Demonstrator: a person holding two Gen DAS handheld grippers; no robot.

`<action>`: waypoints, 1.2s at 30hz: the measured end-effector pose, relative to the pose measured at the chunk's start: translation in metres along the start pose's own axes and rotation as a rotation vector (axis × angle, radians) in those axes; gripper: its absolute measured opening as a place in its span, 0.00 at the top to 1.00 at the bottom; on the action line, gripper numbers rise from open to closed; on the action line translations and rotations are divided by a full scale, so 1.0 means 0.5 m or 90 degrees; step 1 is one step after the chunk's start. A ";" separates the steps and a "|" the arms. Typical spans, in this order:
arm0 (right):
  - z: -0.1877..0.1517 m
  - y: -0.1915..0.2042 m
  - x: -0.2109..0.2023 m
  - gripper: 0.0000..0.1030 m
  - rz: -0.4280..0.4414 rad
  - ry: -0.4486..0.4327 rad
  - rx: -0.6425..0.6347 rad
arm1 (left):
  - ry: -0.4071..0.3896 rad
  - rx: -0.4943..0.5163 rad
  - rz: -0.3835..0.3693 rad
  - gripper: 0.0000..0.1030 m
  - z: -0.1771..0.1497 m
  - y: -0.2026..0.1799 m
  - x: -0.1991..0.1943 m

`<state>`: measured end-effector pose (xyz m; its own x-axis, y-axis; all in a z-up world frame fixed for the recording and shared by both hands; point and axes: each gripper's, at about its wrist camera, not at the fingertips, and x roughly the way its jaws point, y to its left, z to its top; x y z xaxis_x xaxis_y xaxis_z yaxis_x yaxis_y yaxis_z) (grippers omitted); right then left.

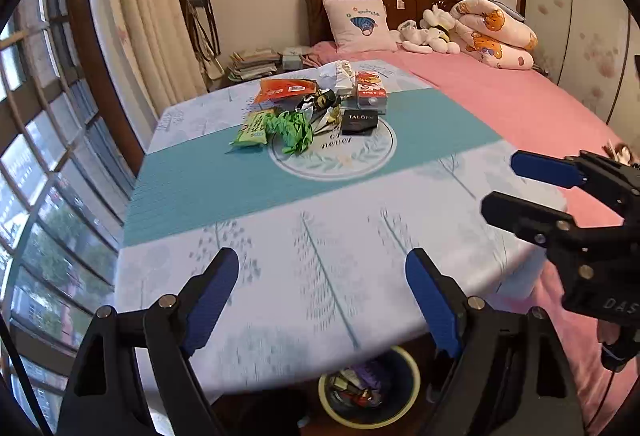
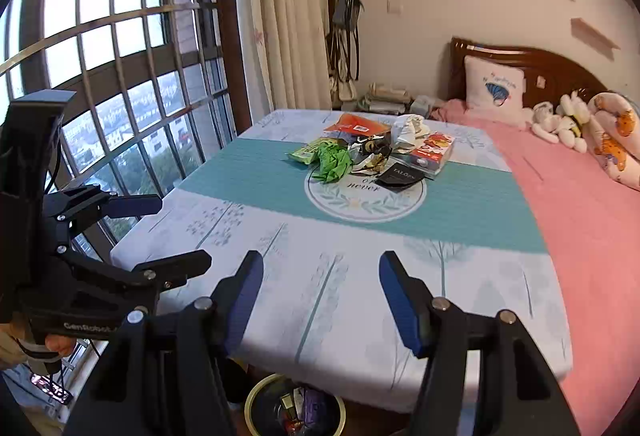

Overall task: Collect trash
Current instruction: 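Move both tools back up toward the trash pile on the table, then grasp the green crumpled paper with the left tool while the right tool grasps the black-yellow wrapper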

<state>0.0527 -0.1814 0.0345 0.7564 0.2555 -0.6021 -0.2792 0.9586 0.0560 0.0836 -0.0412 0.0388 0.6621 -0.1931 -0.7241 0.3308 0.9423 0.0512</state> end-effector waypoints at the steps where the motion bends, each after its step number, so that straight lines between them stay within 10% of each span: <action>1: 0.022 -0.010 0.023 0.41 -0.002 0.009 0.002 | 0.003 -0.009 0.002 0.18 0.023 0.011 0.022; 18: 0.227 -0.198 0.401 0.42 0.056 0.111 0.201 | 0.109 -0.157 -0.045 0.31 0.242 0.137 0.364; 36: 0.234 -0.264 0.635 0.45 0.108 0.192 0.384 | 0.169 -0.217 -0.062 0.56 0.260 0.133 0.555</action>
<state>0.3991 -0.2121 -0.0710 0.5101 0.4449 -0.7362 0.0643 0.8337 0.5484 0.3767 -0.0678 -0.0695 0.4285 -0.2501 -0.8682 0.1125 0.9682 -0.2233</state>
